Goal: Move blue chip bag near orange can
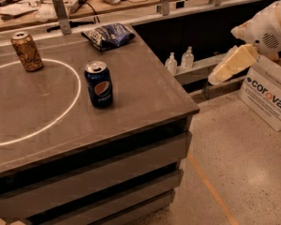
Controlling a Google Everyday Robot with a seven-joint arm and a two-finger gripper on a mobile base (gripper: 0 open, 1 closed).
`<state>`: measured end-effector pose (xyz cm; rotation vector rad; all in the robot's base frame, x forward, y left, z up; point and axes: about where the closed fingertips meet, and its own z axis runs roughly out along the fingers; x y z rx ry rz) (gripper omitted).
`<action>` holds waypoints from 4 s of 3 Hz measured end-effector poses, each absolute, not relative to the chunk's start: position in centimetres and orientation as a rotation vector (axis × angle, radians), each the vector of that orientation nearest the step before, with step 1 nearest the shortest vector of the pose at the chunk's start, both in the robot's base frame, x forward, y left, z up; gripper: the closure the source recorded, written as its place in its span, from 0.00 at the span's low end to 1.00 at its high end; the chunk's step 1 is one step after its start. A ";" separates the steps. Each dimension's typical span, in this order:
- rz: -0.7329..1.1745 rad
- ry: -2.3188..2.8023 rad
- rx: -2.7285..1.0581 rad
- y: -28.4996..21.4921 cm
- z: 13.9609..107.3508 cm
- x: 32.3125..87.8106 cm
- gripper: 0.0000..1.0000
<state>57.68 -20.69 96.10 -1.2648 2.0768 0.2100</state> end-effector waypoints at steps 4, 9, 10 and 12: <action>0.336 1.888 -1.020 -12.8 94.9 72.1 0.00; 0.517 1.634 -1.063 2.4 90.5 85.7 0.00; 0.518 1.641 -1.053 4.0 90.0 87.6 0.00; 0.577 1.705 -0.977 6.3 86.8 90.8 0.01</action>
Offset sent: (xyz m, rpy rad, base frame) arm 0.1464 0.0651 0.0133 0.2848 -0.1954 -0.0580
